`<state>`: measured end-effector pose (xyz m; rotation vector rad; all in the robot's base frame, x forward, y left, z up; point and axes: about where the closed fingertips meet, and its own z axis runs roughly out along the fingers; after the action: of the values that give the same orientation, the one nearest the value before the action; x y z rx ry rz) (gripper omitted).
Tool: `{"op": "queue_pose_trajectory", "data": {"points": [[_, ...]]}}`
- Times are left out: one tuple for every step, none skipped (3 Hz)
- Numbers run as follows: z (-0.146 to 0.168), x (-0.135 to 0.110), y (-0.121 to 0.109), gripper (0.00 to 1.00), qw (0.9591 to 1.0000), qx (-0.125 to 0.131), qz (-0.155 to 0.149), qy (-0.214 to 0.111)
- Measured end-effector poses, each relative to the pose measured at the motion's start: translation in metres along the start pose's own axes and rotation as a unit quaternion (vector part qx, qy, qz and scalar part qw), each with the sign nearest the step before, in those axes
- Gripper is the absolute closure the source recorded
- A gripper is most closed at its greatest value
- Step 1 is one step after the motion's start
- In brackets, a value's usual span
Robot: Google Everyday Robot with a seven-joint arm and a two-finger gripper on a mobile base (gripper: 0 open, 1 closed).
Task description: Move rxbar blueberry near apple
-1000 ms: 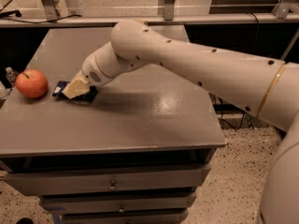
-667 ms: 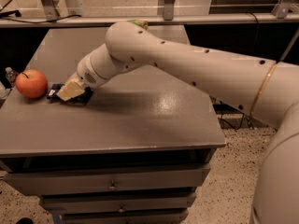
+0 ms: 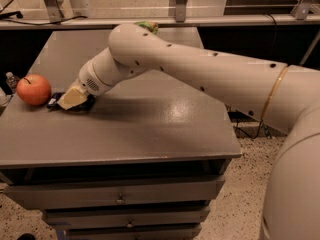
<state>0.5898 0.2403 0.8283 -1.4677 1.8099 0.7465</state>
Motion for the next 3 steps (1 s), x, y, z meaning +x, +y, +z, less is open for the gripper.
{"op": "queue_pose_trajectory", "data": {"points": [[0.0010,0.0014,0.0003,0.38,1.0000,-0.002,0.001,0.003],[0.0010,0.0014,0.0003,0.13,1.0000,-0.002,0.001,0.003],[0.0003,0.0021,-0.0003,0.00,1.0000,-0.004,0.001,0.006]]}}
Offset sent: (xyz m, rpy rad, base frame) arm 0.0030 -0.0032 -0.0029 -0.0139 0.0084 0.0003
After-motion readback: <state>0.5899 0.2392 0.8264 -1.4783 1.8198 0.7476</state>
